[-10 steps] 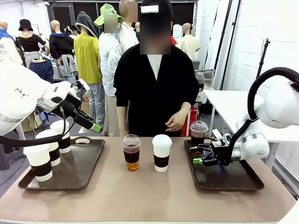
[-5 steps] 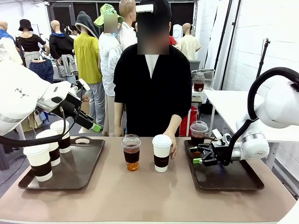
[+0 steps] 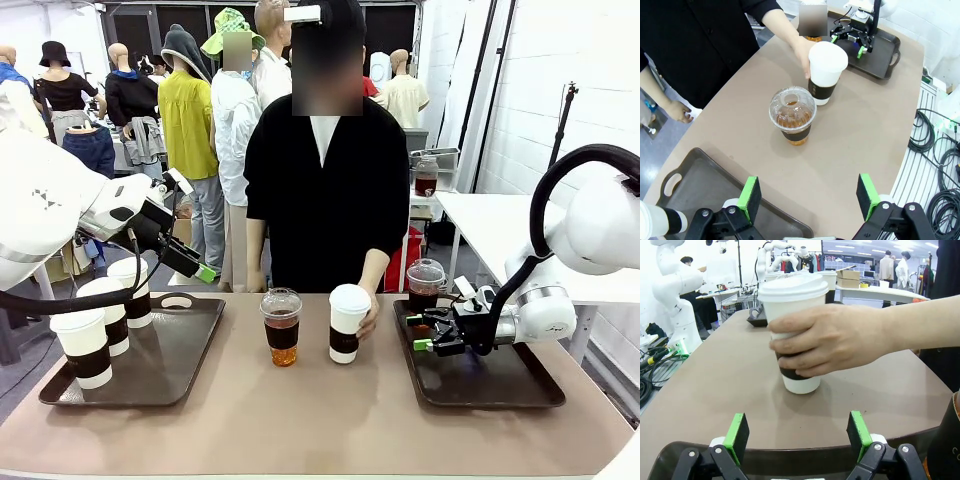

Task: Distribute the coffee onto the tray.
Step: Pick up another iced Americano from the middle of the table and place it on the right Handle tray.

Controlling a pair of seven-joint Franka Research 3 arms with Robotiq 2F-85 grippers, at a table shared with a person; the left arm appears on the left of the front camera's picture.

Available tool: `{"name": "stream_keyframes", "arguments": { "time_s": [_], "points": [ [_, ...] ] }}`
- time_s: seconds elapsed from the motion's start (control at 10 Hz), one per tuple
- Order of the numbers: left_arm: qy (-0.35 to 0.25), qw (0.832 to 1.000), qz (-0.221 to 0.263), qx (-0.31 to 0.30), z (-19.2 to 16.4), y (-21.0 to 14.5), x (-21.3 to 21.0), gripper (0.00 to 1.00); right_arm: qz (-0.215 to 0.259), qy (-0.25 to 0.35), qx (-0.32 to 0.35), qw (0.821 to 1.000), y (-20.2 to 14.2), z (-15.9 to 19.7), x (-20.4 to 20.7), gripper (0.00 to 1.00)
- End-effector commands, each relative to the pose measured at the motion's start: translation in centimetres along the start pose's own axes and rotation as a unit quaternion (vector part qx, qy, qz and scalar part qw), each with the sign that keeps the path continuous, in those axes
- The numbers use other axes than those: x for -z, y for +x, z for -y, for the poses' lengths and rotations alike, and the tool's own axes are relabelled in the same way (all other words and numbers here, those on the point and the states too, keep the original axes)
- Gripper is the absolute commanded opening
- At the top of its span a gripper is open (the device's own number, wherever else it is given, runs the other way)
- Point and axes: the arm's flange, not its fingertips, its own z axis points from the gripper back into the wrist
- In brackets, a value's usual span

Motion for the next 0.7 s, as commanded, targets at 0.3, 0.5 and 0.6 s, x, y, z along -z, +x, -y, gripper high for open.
{"name": "stream_keyframes", "arguments": {
  "time_s": [0.3, 0.5, 0.6],
  "points": [
    [-0.007, 1.0, 0.005, 0.002, -0.22, -0.05, -0.07, 1.0, 0.0, 0.0, -0.001, 1.0, 0.0, -0.01, 0.07, 1.0],
    [-0.007, 1.0, 0.005, 0.002, -0.22, -0.05, -0.07, 1.0, 0.0, 0.0, -0.001, 1.0, 0.0, -0.01, 0.07, 1.0],
    [-0.007, 1.0, 0.005, 0.002, -0.22, -0.05, -0.07, 1.0, 0.0, 0.0, -0.001, 1.0, 0.0, -0.01, 0.07, 1.0]
  ]
}}
